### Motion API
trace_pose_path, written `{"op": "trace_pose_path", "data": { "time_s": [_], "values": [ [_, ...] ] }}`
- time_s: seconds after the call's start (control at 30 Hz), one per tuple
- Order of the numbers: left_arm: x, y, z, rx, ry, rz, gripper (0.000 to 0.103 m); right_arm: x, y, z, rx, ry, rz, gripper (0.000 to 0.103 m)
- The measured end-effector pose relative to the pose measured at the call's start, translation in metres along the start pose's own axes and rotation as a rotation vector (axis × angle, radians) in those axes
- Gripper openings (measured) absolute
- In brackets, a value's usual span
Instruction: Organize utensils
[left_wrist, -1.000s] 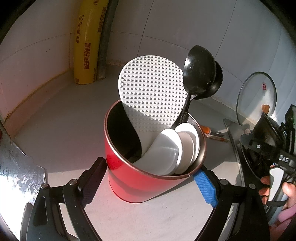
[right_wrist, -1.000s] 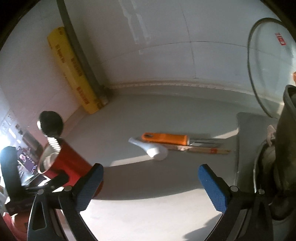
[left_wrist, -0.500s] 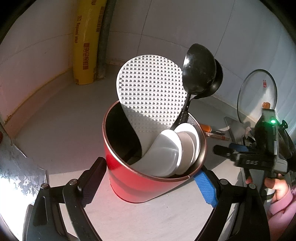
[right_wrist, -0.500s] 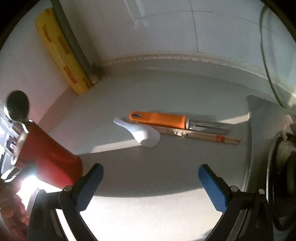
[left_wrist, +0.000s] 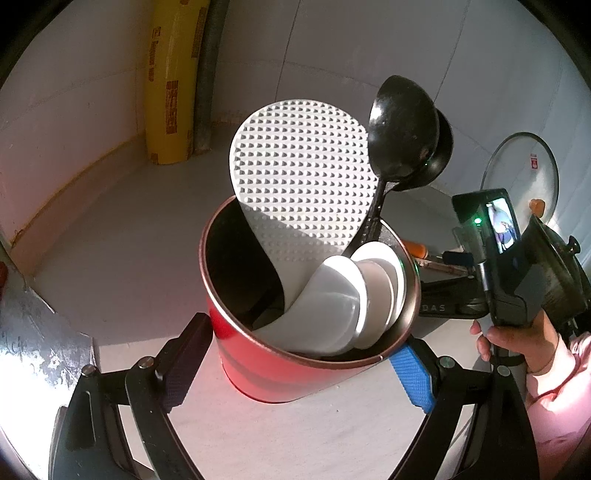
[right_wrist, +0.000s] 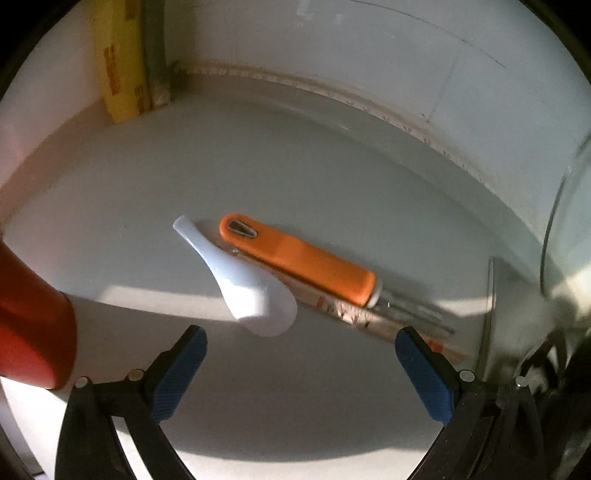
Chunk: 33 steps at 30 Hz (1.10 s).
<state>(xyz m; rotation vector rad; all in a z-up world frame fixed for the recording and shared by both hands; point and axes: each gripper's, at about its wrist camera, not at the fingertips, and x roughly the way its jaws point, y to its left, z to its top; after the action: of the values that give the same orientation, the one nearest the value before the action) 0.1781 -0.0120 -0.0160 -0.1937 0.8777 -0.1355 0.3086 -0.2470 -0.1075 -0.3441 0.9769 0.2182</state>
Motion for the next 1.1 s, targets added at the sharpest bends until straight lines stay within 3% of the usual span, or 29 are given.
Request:
{"op": "trace_pose_path", "data": {
  "time_s": [0.17, 0.47, 0.63, 0.8, 0.97, 1.1],
  "values": [
    [0.001, 0.001, -0.001, -0.008, 0.003, -0.002, 0.092, 0.005, 0.017, 0.008, -0.110, 0.003, -0.049, 0.100],
    [0.002, 0.005, 0.002, -0.017, -0.001, -0.007, 0.092, 0.006, 0.030, 0.018, -0.183, -0.009, -0.038, 0.075],
    [0.002, 0.005, 0.002, -0.016, -0.002, -0.008, 0.092, 0.010, 0.029, 0.022, -0.183, -0.003, 0.019, 0.052],
    [0.000, 0.004, 0.001, -0.013, -0.007, -0.010, 0.092, 0.008, 0.027, 0.020, -0.145, 0.020, 0.103, 0.040],
    [-0.001, 0.004, 0.000, -0.014, -0.005, -0.015, 0.092, 0.006, 0.015, 0.017, -0.080, 0.049, 0.195, 0.036],
    [-0.003, 0.003, -0.001, -0.011, -0.006, -0.018, 0.092, 0.007, -0.004, 0.014, 0.043, 0.091, 0.326, 0.035]
  ]
}}
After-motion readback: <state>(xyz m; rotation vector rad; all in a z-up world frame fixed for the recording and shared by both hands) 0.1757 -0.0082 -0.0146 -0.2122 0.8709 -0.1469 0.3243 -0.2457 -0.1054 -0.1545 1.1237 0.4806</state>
